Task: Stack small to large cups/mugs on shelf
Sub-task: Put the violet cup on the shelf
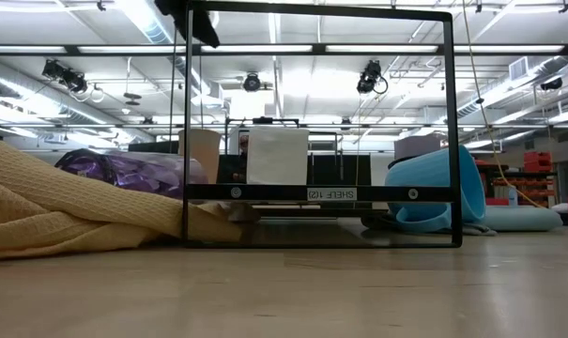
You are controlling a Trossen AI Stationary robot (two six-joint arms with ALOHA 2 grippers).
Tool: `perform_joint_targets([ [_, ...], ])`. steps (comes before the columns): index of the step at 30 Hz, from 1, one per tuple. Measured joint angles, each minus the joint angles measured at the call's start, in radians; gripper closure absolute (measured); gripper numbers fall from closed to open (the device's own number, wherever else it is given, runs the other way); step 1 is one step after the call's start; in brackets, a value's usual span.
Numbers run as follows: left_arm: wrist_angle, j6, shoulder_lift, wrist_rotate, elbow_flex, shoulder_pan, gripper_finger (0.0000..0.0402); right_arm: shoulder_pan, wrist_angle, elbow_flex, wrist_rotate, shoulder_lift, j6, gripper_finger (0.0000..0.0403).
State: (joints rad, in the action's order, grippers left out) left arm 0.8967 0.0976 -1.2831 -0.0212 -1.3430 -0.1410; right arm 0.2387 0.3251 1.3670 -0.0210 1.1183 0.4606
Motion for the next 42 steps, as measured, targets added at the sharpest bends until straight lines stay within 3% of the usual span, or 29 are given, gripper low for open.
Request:
perform_joint_targets([
  [11,0.067,-0.122,-0.001,0.046,0.000,0.022,0.0294,-0.087,0.002,0.000,0.001,-0.002,-0.187,0.0381],
  [19,0.157,-0.260,-0.004,0.036,0.000,0.034,0.0290,-0.103,0.114,-0.001,0.011,-0.043,-0.259,0.0386],
  [27,0.172,-0.348,-0.119,0.019,0.000,0.025,0.0300,-0.103,0.185,-0.001,0.059,-0.054,-0.281,0.0393],
  [35,0.180,-0.210,-0.291,0.070,0.000,0.019,0.0281,-0.103,0.200,-0.001,0.062,-0.054,-0.281,0.0387],
  [42,0.197,-0.102,-0.347,0.098,0.000,-0.039,0.0252,-0.103,0.202,-0.001,0.074,-0.053,-0.272,0.0390],
])
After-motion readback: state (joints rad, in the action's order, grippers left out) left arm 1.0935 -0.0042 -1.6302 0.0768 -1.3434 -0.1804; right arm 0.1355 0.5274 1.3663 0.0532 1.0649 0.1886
